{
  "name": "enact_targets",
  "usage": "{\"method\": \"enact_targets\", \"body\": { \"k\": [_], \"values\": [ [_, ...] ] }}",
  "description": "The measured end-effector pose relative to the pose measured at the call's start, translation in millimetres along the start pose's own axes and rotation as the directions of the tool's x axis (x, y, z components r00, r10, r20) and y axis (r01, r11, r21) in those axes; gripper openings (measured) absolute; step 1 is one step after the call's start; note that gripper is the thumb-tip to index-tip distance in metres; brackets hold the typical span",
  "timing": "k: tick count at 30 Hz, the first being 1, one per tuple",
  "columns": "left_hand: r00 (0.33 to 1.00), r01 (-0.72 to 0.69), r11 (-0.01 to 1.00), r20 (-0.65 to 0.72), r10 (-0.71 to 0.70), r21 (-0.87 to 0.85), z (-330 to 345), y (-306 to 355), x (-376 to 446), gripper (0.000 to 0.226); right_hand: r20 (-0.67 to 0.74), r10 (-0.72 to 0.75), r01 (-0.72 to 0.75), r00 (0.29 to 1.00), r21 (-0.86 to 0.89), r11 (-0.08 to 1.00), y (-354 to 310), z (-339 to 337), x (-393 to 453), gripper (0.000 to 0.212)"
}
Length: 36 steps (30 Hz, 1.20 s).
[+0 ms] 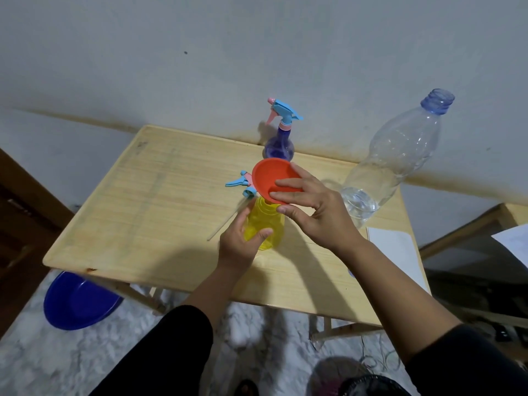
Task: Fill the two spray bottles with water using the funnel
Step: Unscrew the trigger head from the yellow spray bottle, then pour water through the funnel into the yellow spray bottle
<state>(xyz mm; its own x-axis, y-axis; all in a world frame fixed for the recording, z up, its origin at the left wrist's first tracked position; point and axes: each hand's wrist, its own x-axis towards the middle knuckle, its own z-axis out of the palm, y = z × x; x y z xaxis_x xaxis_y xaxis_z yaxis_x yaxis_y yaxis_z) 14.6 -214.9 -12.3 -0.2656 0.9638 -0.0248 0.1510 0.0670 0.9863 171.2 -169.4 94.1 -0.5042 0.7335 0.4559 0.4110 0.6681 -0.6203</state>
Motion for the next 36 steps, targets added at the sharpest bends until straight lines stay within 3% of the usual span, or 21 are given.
{"method": "enact_targets", "body": {
  "k": [6,11,15,17,20,24,27,30,36],
  "values": [
    [1.000,-0.002,0.999,-0.015,0.002,0.033,-1.3,2.8,-2.4,0.072,-0.009,0.001,-0.001,1.000,-0.038,0.999,-2.2,-0.6,3.7,0.028],
    [1.000,0.017,0.999,-0.013,-0.016,0.033,-1.7,0.4,-2.1,0.070,-0.014,0.036,-0.036,0.999,-0.026,0.999,-10.5,-4.2,5.2,0.046],
    [1.000,0.022,1.000,-0.009,-0.022,-0.001,-0.6,3.0,-3.6,0.077,-0.223,0.053,-0.072,0.973,-0.078,0.994,-17.8,-12.5,0.4,0.052],
    [1.000,0.029,0.999,-0.006,-0.029,-0.015,-1.1,4.8,-4.2,0.081,-0.402,0.071,-0.121,0.913,-0.100,0.988,-16.5,-18.0,-6.0,0.049],
    [0.999,0.037,0.999,0.005,-0.037,-0.011,-2.1,15.2,-7.5,0.075,-0.651,0.093,-0.238,0.753,-0.137,0.962,-9.7,-28.4,-18.6,0.048],
    [1.000,0.006,0.997,-0.008,-0.005,0.079,1.3,36.4,-15.3,0.064,-0.838,0.153,-0.424,0.523,-0.100,0.900,-0.4,-43.0,-29.1,0.063],
    [1.000,0.005,0.994,-0.011,-0.004,0.108,3.8,47.4,-20.0,0.062,-0.829,0.322,-0.466,0.457,0.085,0.881,10.5,-52.3,-28.1,0.084],
    [1.000,0.024,0.993,-0.004,-0.024,0.116,6.2,52.9,-21.9,0.062,-0.751,0.447,-0.473,0.486,0.205,0.857,23.9,-58.8,-23.6,0.097],
    [0.998,0.069,0.986,-0.013,-0.067,0.152,6.1,54.0,-21.0,0.060,-0.681,0.507,-0.479,0.528,0.254,0.840,47.7,-62.7,-17.5,0.111]
  ]
}}
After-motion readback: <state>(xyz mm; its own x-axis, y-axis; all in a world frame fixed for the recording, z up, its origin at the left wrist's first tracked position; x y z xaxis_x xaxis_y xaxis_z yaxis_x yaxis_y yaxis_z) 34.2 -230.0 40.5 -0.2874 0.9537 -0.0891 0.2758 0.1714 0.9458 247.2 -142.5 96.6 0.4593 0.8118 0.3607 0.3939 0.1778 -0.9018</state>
